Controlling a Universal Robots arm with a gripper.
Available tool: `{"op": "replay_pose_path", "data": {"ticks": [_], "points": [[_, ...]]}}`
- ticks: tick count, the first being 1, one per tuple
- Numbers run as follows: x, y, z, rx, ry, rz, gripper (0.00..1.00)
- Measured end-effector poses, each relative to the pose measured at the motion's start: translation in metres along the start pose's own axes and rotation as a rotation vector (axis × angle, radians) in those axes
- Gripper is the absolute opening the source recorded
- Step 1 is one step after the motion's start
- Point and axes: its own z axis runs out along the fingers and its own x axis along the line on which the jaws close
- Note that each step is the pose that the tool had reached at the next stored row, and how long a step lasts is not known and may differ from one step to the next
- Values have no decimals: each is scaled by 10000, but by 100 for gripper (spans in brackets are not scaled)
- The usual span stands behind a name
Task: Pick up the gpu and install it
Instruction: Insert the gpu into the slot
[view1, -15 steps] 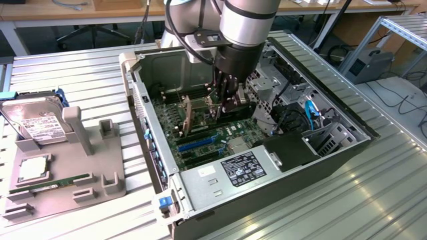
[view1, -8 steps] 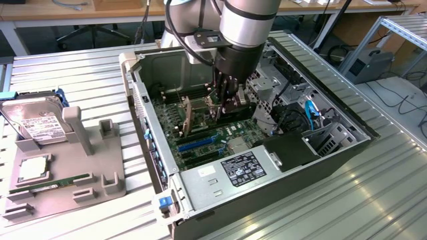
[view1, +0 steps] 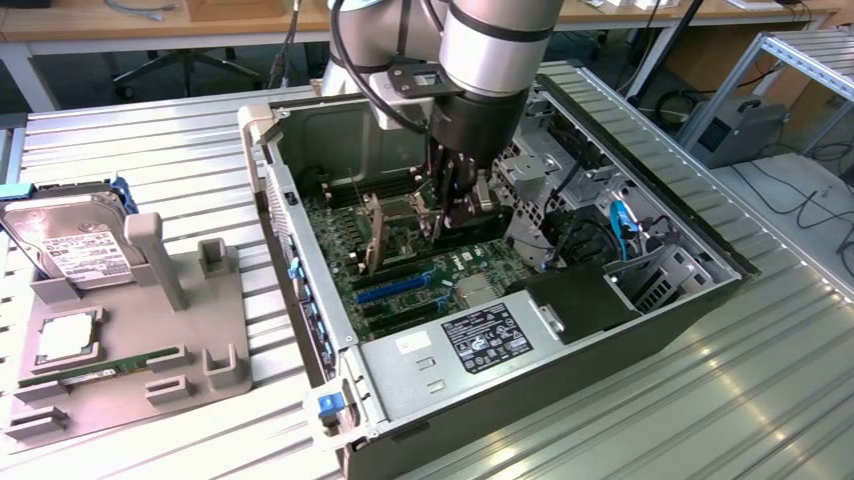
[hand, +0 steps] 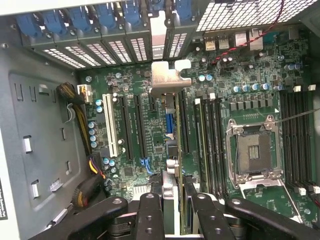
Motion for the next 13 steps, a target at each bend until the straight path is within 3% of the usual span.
{"op": "replay_pose_path", "data": {"ticks": [13], "points": [[25, 12, 4, 0, 0, 0, 27]]}}
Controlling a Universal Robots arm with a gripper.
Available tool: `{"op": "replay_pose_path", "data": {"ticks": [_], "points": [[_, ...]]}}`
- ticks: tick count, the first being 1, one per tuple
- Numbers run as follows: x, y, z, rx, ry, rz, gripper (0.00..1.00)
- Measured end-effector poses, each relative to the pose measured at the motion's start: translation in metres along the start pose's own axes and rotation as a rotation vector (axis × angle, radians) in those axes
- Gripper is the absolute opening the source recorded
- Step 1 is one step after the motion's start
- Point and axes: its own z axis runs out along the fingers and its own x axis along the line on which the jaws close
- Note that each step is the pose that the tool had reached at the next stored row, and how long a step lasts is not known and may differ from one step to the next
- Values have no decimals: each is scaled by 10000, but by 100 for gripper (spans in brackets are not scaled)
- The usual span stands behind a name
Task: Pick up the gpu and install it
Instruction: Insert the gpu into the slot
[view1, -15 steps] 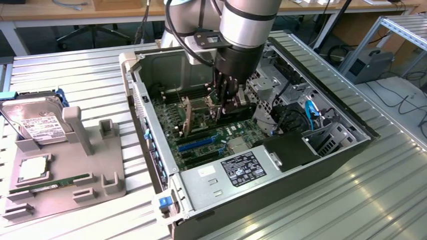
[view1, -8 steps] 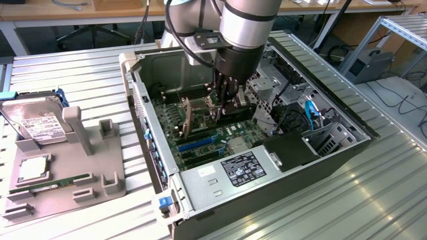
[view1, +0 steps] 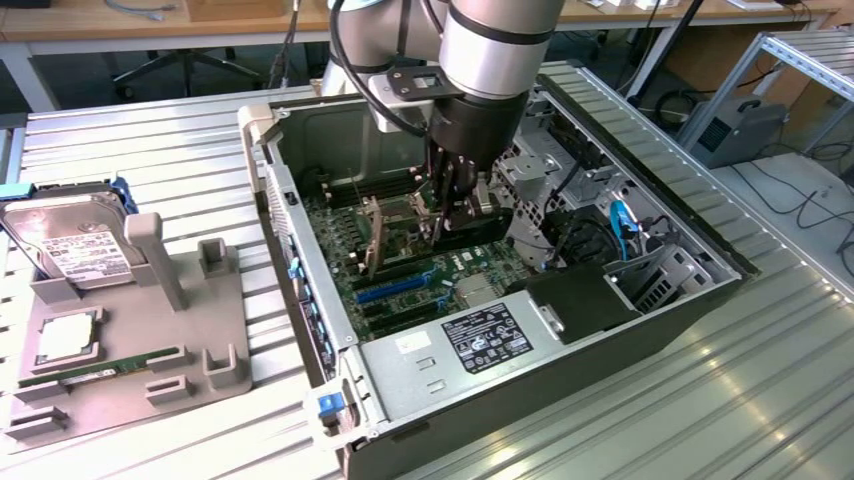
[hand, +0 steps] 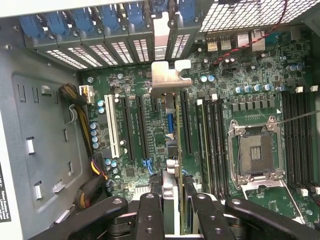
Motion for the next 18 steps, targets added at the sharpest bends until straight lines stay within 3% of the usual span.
{"op": "replay_pose_path", "data": {"ticks": [18], "points": [[31, 24, 5, 0, 0, 0, 27]]}}
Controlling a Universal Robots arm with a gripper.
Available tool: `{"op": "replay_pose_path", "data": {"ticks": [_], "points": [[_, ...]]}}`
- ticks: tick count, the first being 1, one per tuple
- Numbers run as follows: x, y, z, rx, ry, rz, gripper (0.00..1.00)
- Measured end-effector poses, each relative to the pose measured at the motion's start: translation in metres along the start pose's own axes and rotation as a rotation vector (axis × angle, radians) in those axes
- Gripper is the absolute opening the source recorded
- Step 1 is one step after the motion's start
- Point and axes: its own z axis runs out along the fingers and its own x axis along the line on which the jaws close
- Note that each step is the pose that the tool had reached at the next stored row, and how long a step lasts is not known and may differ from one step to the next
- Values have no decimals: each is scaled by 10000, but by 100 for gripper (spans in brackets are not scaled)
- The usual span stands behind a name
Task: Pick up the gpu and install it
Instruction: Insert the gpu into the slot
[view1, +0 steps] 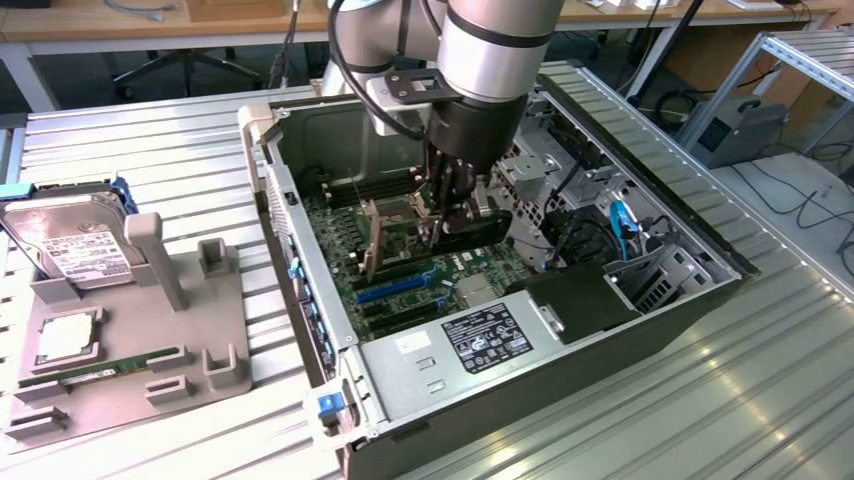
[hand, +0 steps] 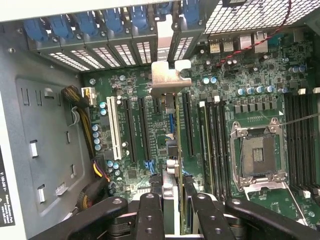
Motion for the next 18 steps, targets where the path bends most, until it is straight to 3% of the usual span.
{"op": "replay_pose_path", "data": {"ticks": [18], "points": [[44, 24, 7, 0, 0, 0, 27]]}}
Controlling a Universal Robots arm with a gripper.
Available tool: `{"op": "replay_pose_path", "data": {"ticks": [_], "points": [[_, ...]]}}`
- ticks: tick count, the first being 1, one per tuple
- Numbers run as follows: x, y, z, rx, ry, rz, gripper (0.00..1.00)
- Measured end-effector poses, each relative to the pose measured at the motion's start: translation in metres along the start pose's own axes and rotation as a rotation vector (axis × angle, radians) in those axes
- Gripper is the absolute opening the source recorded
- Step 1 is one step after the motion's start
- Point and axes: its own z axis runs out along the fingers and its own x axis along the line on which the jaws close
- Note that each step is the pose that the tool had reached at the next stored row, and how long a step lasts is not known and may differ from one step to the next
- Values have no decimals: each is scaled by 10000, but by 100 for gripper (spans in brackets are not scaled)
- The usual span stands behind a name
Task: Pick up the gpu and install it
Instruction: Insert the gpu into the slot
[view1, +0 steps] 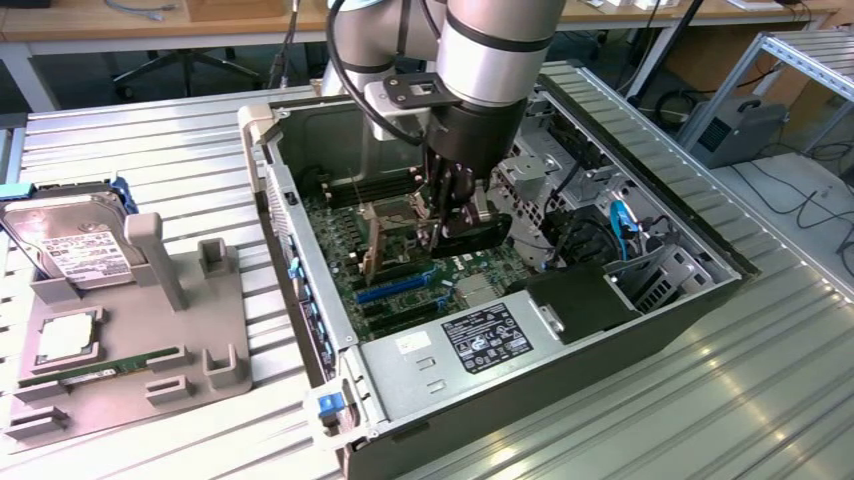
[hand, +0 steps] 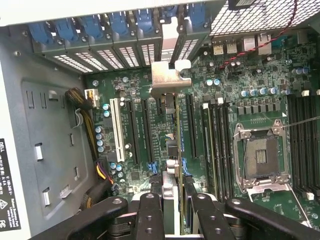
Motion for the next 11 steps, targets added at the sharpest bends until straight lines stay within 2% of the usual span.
{"op": "replay_pose_path", "data": {"ticks": [11], "points": [[29, 17, 5, 0, 0, 0, 27]]}}
